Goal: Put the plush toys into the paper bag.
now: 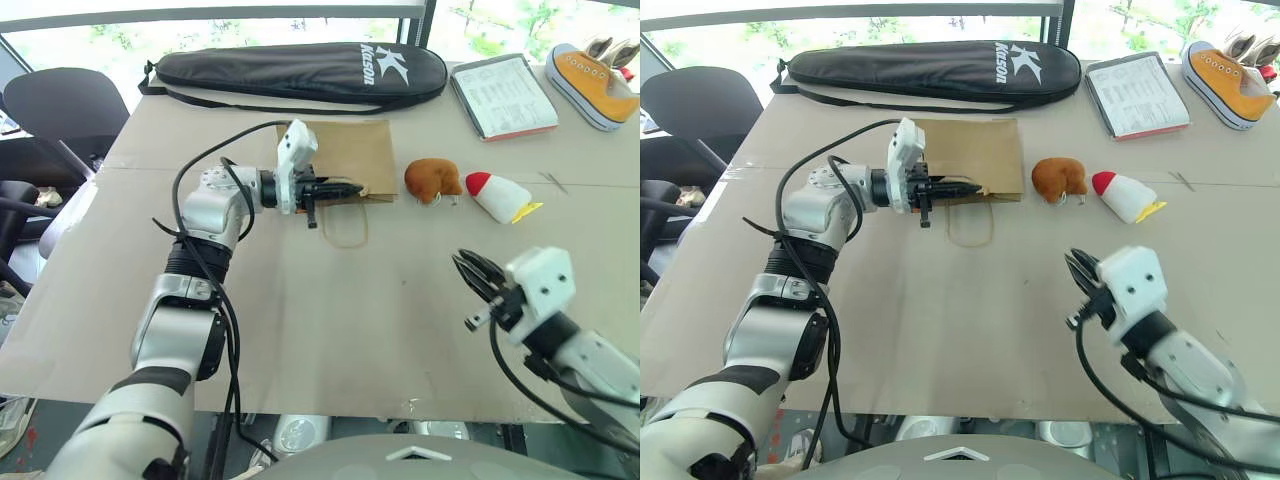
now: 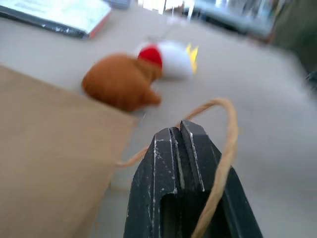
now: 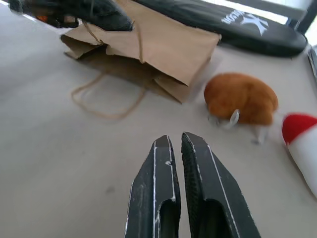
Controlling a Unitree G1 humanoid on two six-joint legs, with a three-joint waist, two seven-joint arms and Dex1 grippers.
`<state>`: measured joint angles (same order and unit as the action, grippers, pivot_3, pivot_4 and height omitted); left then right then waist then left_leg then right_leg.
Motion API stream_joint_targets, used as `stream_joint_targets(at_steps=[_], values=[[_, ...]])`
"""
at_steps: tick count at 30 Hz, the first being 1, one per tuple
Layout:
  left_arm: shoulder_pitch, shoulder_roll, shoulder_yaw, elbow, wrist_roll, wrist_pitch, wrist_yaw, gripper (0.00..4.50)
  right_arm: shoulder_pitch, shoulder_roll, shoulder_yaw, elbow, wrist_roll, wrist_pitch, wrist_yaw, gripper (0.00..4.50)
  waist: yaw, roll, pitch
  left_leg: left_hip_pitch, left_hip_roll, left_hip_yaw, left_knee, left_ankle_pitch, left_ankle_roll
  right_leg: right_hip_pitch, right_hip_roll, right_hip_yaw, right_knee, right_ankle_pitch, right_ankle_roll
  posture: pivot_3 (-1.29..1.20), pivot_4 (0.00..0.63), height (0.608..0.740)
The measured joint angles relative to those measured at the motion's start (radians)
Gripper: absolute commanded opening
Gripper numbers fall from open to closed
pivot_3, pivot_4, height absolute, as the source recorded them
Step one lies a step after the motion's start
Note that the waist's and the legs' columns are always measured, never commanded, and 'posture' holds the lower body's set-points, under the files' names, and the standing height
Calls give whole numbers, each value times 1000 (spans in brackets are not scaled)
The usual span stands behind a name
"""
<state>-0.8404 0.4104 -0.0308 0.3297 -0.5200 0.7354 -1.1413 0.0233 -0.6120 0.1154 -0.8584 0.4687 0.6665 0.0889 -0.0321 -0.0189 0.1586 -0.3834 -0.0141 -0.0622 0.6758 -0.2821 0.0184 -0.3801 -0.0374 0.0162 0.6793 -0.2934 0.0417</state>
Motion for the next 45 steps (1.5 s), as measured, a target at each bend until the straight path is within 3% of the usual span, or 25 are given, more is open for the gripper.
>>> stream_joint_targets(at_steps=[5,7,12,18,22,28,35,40,45], values=[[56,-2,107,-216,-156,317,171,0,-313,79,111,244,-68,74,60,48,-11,1,0,0,0,0,-2,2,-4,-3,0,2,0,0,0,0,150,740],[81,-11,131,-271,-208,396,216,0,-375,94,138,314,-93,72,93,48,-7,0,1,-1,0,-2,-3,3,-5,-3,0,3,0,0,0,0,150,740],[108,-73,287,-389,-349,568,407,0,-446,134,256,475,-158,40,221,48,0,0,1,-3,-1,-2,-3,3,-5,-5,-2,3,0,0,0,0,150,740],[133,-210,448,-467,-462,681,674,0,-483,183,281,510,-179,3,331,48,-1,0,1,-3,-2,-1,-3,4,-6,-6,-8,3,0,0,0,0,150,740],[140,-258,519,-487,-524,717,824,0,-482,175,254,486,-169,19,380,48,0,0,1,-3,-2,-1,-3,4,-7,-6,-8,3,0,0,0,0,150,740],[141,-213,584,-474,-586,722,916,0,-442,74,105,339,-90,106,445,48,3,0,1,-3,-2,-1,-4,4,-7,-6,-8,3,0,0,0,0,150,740],[129,-218,587,-454,-662,720,1000,0,-472,112,121,329,-62,157,469,48,3,0,1,-3,-3,-1,-4,4,-8,-7,-9,3,0,0,0,0,150,740],[111,-244,560,-444,-706,704,1049,0,-545,220,236,503,-163,77,444,48,3,0,0,-3,-3,-1,-5,5,-10,-8,-9,3,0,0,0,0,150,740],[109,-255,538,-434,-764,666,1104,0,-582,333,319,827,-303,-133,441,48,1,0,0,-5,-4,-1,-6,6,-11,-10,-9,3,1,0,0,0,150,740]])
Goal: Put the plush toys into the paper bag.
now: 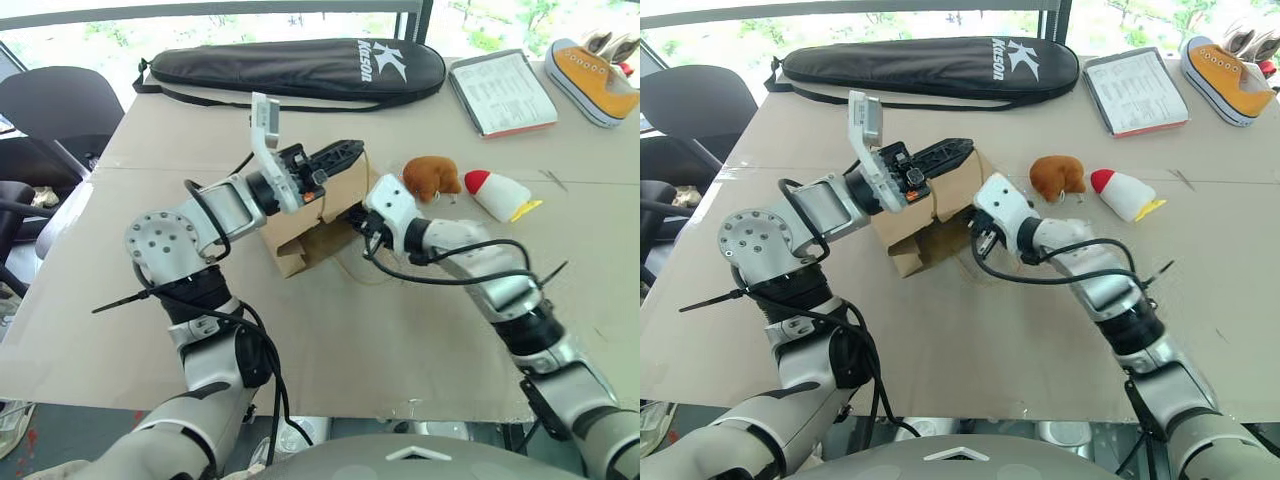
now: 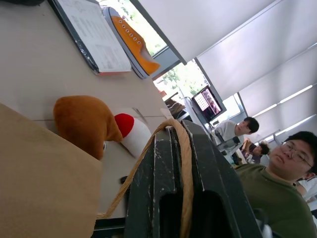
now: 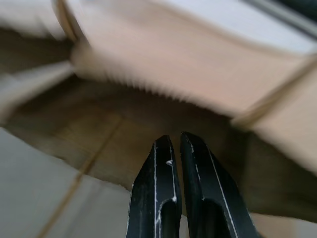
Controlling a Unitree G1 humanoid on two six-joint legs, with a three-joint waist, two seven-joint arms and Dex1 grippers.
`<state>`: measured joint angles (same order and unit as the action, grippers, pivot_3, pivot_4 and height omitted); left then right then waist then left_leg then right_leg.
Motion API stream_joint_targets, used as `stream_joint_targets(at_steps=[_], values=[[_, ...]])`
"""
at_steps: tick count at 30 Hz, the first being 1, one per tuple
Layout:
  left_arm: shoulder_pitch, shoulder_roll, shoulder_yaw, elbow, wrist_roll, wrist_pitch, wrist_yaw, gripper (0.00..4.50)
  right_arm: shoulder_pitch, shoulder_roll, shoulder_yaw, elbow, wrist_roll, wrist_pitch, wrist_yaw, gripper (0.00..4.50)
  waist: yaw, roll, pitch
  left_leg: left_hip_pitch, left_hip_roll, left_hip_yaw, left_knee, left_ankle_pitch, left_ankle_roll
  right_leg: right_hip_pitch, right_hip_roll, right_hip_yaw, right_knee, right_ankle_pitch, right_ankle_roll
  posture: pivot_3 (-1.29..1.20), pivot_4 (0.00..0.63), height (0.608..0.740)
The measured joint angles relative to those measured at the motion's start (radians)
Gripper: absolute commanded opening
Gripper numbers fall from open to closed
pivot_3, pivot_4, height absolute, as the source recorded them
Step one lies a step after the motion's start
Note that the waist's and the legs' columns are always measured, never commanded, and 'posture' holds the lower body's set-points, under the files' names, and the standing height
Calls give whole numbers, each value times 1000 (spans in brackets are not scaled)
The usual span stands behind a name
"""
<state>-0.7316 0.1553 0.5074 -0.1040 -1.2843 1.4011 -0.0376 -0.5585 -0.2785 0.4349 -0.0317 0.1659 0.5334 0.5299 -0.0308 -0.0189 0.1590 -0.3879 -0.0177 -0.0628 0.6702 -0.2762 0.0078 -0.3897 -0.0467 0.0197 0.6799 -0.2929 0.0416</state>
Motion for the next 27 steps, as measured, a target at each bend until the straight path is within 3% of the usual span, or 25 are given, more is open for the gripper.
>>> stream_joint_targets(at_steps=[3,11,16,20,27], values=[[7,4,-9,0,-41,-31,33,0,-15,43,9,109,-45,-94,10,48,-2,0,0,-7,0,0,1,1,-1,-7,0,0,2,0,0,0,150,740],[28,12,-44,3,-116,-103,96,0,-55,168,-11,344,-86,-249,20,48,-8,0,0,-7,0,-1,1,1,-2,-8,0,0,3,0,0,0,150,740],[-17,36,-17,79,-171,-213,156,0,-46,177,-13,393,-120,-331,30,48,-8,-1,-1,-7,0,-1,2,2,-3,-8,0,-1,4,0,0,0,150,740],[-97,92,36,156,-223,-322,208,0,-13,156,-22,354,-133,-342,40,48,-8,-1,-1,-7,-1,-1,2,2,-3,-8,-1,-1,5,0,0,0,150,740],[-96,166,31,197,-244,-361,200,0,-23,-9,-51,274,-163,-317,142,48,-1,-1,-1,-7,-4,-2,2,2,-3,-7,-3,-1,5,0,0,0,150,740]])
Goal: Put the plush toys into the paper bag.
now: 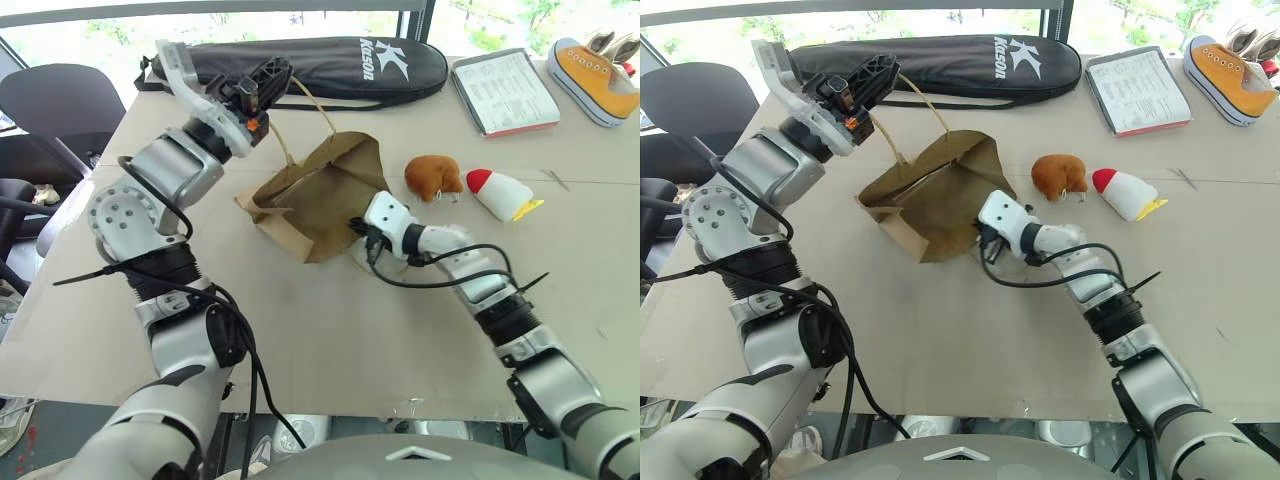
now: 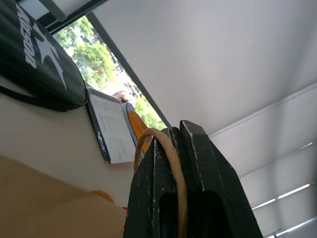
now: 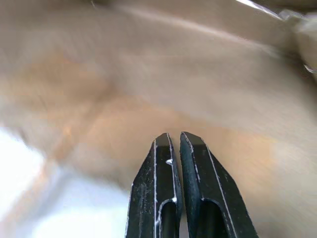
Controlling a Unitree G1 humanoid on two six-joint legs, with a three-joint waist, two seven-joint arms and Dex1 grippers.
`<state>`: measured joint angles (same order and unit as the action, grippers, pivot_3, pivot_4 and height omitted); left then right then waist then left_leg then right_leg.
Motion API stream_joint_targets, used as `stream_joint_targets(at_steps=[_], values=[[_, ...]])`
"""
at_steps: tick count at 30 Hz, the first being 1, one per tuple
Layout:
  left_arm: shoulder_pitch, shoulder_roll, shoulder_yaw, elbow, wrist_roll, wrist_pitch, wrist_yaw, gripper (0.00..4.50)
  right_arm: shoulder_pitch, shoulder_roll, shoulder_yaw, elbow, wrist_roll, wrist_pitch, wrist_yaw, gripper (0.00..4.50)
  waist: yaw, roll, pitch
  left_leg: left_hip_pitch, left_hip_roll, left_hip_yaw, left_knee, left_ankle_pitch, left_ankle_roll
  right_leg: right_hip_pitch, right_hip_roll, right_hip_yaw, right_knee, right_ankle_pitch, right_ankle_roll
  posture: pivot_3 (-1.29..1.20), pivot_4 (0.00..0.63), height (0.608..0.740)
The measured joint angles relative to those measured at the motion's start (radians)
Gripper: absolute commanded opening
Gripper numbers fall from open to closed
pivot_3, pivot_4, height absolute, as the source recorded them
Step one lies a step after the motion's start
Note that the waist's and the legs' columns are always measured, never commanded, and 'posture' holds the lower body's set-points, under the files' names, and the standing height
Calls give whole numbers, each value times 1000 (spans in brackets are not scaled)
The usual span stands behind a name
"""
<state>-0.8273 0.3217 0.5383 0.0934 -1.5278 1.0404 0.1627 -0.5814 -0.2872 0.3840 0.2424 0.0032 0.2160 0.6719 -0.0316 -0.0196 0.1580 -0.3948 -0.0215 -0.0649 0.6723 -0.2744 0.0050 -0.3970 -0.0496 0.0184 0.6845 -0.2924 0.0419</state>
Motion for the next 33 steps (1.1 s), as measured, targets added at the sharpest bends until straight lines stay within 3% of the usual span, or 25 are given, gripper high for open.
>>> stream_joint_targets(at_steps=[4,7,11,12,15,16,22,28,31,33], values=[[0,-7,-10,11,-9,-25,-2,0,-4,-27,-5,-46,-10,14,23,48,-4,0,0,-1,1,0,0,0,0,-1,0,0,0,0,0,0,150,740],[0,-7,-35,16,-6,-35,-11,0,-4,7,-77,-163,52,79,7,656,-9,0,0,-2,1,0,0,0,0,-2,1,0,1,0,0,0,150,740],[0,-4,-63,29,37,-64,-32,0,-12,8,-160,-455,155,244,-5,2490,-3,0,0,-3,1,0,0,0,0,-5,0,0,3,0,0,0,150,740],[0,-4,-72,35,57,-72,-40,0,-17,4,-187,-505,164,292,-30,2767,-1,0,0,-3,0,0,0,0,0,-5,-1,0,3,0,0,0,150,740],[9,-2,-80,49,105,-94,-58,0,-40,-46,-270,-608,169,434,-94,4310,7,0,0,-3,-1,0,0,0,0,-5,-1,0,3,0,0,0,150,740],[10,-2,-80,53,115,-98,-62,0,-41,-61,-287,-625,167,467,-108,4415,9,0,0,-3,-1,0,0,0,0,-5,-1,0,3,0,0,0,150,740],[7,-19,-79,80,150,-133,-92,0,-93,-137,-290,-530,80,627,-223,4415,13,0,0,-3,-1,2,-1,0,0,-5,-1,1,3,0,0,0,150,740],[-7,-32,-79,92,163,-138,-116,0,-110,-72,-269,-100,56,622,-257,4415,11,0,0,-4,-1,4,-2,0,0,-7,-1,2,4,0,0,0,150,740],[-7,-39,-80,95,171,-138,-122,0,-158,-64,-275,14,44,559,-268,3590,-1,-1,0,-4,-1,4,-1,0,0,-7,-1,3,4,0,0,0,150,740],[-7,-39,-78,95,171,-139,-125,0,-157,-77,-275,34,34,533,-267,2629,-3,-1,0,-4,-1,4,-1,0,0,-7,-1,3,5,0,0,0,150,740]])
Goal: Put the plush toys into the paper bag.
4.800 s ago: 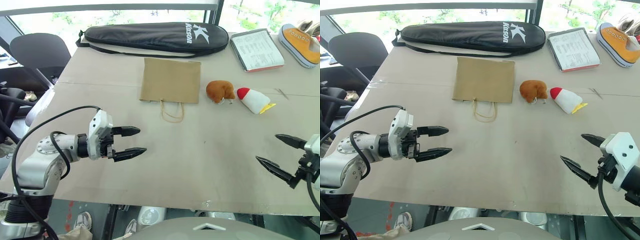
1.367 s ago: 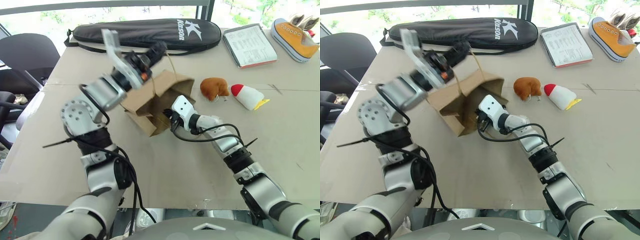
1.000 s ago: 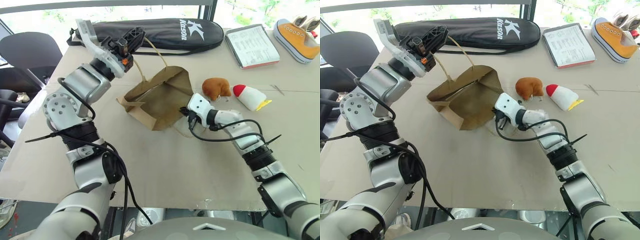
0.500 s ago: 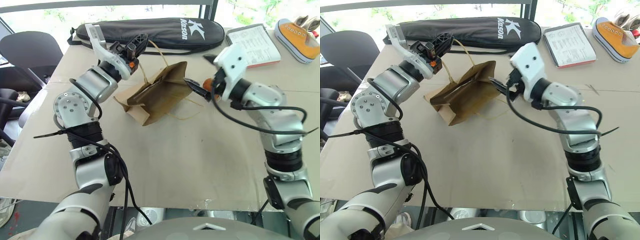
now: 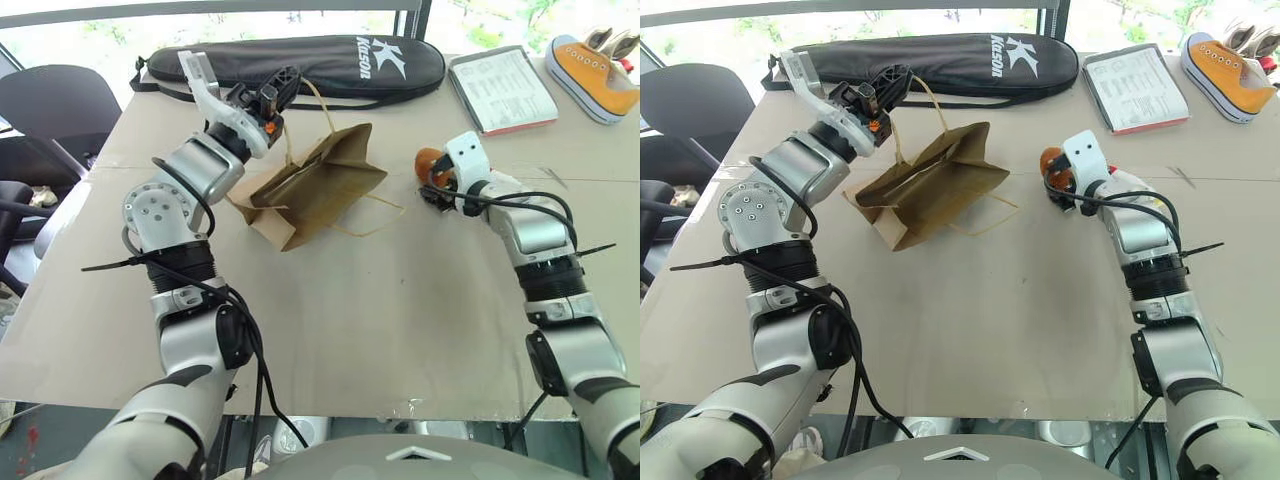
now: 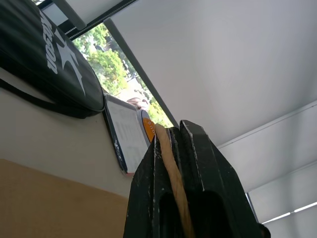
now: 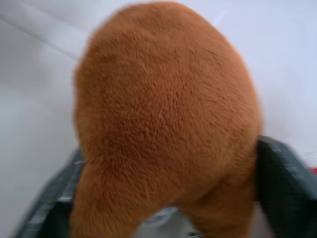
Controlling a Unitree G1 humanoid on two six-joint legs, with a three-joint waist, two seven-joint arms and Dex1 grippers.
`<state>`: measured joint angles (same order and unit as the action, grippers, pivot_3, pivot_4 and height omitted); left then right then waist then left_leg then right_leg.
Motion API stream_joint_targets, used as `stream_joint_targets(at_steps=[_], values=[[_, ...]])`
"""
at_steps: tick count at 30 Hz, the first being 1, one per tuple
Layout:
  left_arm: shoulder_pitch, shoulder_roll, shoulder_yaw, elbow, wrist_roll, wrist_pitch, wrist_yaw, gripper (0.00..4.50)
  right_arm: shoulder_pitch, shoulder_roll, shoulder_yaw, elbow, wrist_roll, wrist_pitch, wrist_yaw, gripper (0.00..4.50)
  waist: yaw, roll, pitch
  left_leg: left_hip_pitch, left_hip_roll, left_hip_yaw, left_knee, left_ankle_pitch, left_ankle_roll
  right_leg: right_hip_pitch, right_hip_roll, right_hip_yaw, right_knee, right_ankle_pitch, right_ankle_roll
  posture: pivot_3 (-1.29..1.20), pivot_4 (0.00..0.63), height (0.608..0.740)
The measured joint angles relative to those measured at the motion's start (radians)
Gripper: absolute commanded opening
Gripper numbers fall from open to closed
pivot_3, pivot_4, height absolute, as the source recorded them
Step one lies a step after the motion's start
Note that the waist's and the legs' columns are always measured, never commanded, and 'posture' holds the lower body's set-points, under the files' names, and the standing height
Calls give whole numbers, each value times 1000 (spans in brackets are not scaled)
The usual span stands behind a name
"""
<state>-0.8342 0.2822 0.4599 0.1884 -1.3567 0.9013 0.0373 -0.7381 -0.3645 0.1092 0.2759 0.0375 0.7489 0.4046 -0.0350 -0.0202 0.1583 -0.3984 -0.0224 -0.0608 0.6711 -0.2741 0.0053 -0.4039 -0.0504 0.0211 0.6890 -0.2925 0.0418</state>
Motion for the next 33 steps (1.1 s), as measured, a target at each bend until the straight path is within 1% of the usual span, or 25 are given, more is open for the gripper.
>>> stream_joint_targets(at_steps=[1,3,4,5,6,8,12,14,16,18,23,24,28,29,33], values=[[0,0,1,0,0,-2,-2,0,6,-5,0,-1,-2,-14,2,2220,-1,0,0,0,0,0,0,0,0,0,0,0,0,0,0,0,150,740],[0,-2,2,1,1,-11,-8,0,32,-18,-1,-23,-2,-59,11,1254,-2,0,0,0,0,0,0,0,0,0,0,0,1,0,0,0,150,740],[-1,-5,3,1,1,-16,-8,0,53,-21,-10,-50,3,-85,15,992,-2,0,0,0,0,0,0,0,0,0,0,0,1,0,0,0,150,740],[0,-8,4,1,1,-17,-9,0,72,-19,-18,-84,12,-104,21,351,-2,0,0,0,0,0,0,0,0,0,0,0,1,0,0,0,150,740],[0,-15,2,1,1,-19,-10,0,93,-17,-28,-133,24,-129,28,15,-3,0,0,-1,0,0,0,0,0,0,0,0,1,0,0,0,150,740],[-1,-22,2,2,1,-19,-10,0,124,-29,-31,-229,36,-161,52,15,-3,0,0,-1,0,0,0,0,0,-1,0,0,1,0,0,0,150,740],[-2,-37,1,2,0,-17,-7,0,141,-90,-24,-531,59,-157,110,15,-3,0,0,-1,0,0,0,0,0,-2,0,0,2,0,0,0,150,740],[-2,-43,2,2,0,-16,-2,0,133,-125,0,-606,53,-144,133,15,-1,0,0,-1,0,0,1,0,0,-2,0,0,2,0,0,0,150,740],[-4,-55,1,3,-1,-15,6,0,117,-134,29,-663,53,-110,146,15,-1,0,0,-1,0,0,1,0,0,-2,0,1,2,0,0,0,150,740],[-10,-69,1,8,-4,-13,14,0,88,-128,41,-674,58,-81,147,15,0,0,0,-1,0,0,1,0,0,-2,0,1,3,0,0,0,150,740],[-17,-114,1,14,-26,-14,50,0,-11,38,10,-690,128,-30,87,15,-1,0,0,-1,1,-1,1,0,0,-3,0,0,4,0,0,0,150,740],[-17,-119,2,14,-30,-14,56,0,-15,53,12,-690,128,-32,79,15,0,-1,0,-1,1,-1,1,0,0,-3,0,0,4,0,0,0,150,740],[-17,-145,9,5,-61,-26,92,0,27,112,55,-651,109,-67,34,15,2,-1,0,-2,0,-1,1,0,0,-3,-1,1,4,0,0,0,150,740],[-17,-158,19,-3,-78,-38,111,0,64,135,70,-637,93,-102,13,15,3,-1,0,-2,0,-1,1,0,0,-3,-1,0,5,0,0,0,150,740],[-17,-182,54,-16,-143,-81,169,0,175,154,120,-580,50,-195,-19,15,2,-1,0,-2,0,0,1,0,0,-3,-1,1,5,0,0,0,150,740]])
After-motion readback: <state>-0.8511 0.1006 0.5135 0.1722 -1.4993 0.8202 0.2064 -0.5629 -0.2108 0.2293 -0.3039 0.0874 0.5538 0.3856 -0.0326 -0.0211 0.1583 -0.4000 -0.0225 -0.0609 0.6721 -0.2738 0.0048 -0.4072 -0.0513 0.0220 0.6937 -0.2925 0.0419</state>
